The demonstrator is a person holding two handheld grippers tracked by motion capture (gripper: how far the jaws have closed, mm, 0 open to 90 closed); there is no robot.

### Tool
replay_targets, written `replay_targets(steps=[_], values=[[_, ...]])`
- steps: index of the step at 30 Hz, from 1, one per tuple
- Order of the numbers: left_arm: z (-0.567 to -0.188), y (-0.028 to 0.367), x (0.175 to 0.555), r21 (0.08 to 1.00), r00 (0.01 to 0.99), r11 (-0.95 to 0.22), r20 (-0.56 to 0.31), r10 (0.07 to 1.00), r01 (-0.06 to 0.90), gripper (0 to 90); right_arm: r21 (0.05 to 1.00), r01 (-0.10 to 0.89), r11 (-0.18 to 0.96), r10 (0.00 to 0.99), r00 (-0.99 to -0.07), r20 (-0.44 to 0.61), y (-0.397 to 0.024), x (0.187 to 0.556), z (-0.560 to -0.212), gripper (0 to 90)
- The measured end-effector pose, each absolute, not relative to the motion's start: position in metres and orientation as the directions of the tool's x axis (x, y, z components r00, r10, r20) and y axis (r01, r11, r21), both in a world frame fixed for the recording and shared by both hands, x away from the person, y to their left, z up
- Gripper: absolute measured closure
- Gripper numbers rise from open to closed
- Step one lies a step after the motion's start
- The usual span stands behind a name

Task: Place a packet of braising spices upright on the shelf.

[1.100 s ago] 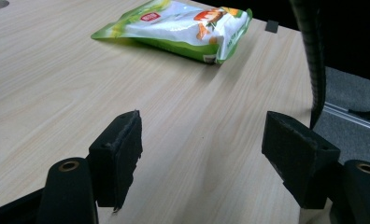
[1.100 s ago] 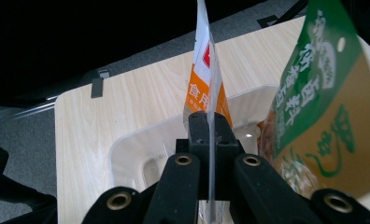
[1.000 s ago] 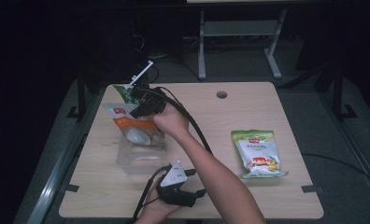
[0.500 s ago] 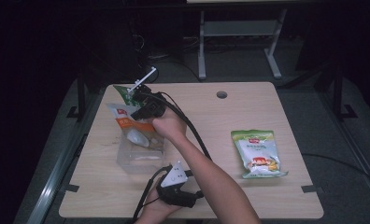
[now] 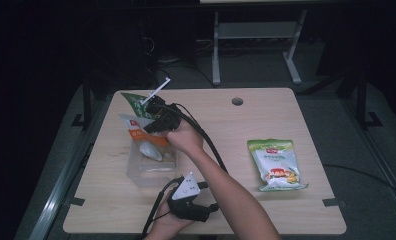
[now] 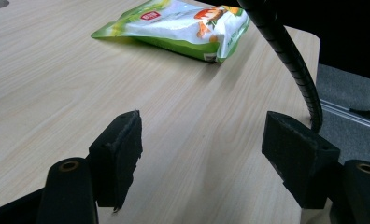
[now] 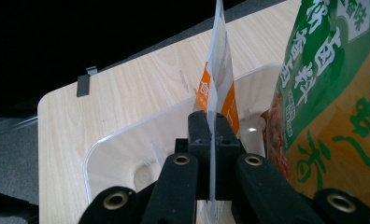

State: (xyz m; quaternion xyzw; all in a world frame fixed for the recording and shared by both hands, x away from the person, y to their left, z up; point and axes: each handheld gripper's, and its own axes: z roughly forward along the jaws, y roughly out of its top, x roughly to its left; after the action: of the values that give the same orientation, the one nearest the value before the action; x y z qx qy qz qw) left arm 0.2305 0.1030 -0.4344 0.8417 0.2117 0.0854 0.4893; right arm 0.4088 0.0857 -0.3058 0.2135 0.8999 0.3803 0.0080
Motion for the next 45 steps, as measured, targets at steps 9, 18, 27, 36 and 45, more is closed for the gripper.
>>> replay_targets(steps=[9, 18, 27, 36, 45], values=[[-0.435, 0.103, 0.231, 0.859, 0.892, -0.421, -0.085, 0.444, 0.291, 28.4, 0.678, 0.381, 0.628, 0.391, -0.908, 0.148, 0.079, 0.41, -0.305, 80.4], [-0.436, 0.102, 0.231, 0.856, 0.893, -0.429, -0.081, 0.442, 0.29, 28.3, 0.678, 0.385, 0.626, 0.388, -0.908, 0.156, 0.066, 0.407, -0.301, 74.3], [-0.437, 0.101, 0.232, 0.853, 0.894, -0.431, -0.086, 0.44, 0.294, 28.3, 0.681, 0.389, 0.621, 0.383, -0.908, 0.17, 0.05, 0.398, -0.295, 70.4], [-0.438, 0.101, 0.233, 0.85, 0.889, -0.425, -0.099, 0.448, 0.309, 28.4, 0.691, 0.408, 0.597, 0.386, -0.901, 0.199, 0.028, 0.392, -0.294, 66.9], [-0.439, 0.099, 0.234, 0.849, 0.89, -0.432, -0.09, 0.447, 0.303, 28.3, 0.693, 0.43, 0.579, 0.401, -0.89, 0.216, 0.0, 0.387, -0.294, 64.6]])
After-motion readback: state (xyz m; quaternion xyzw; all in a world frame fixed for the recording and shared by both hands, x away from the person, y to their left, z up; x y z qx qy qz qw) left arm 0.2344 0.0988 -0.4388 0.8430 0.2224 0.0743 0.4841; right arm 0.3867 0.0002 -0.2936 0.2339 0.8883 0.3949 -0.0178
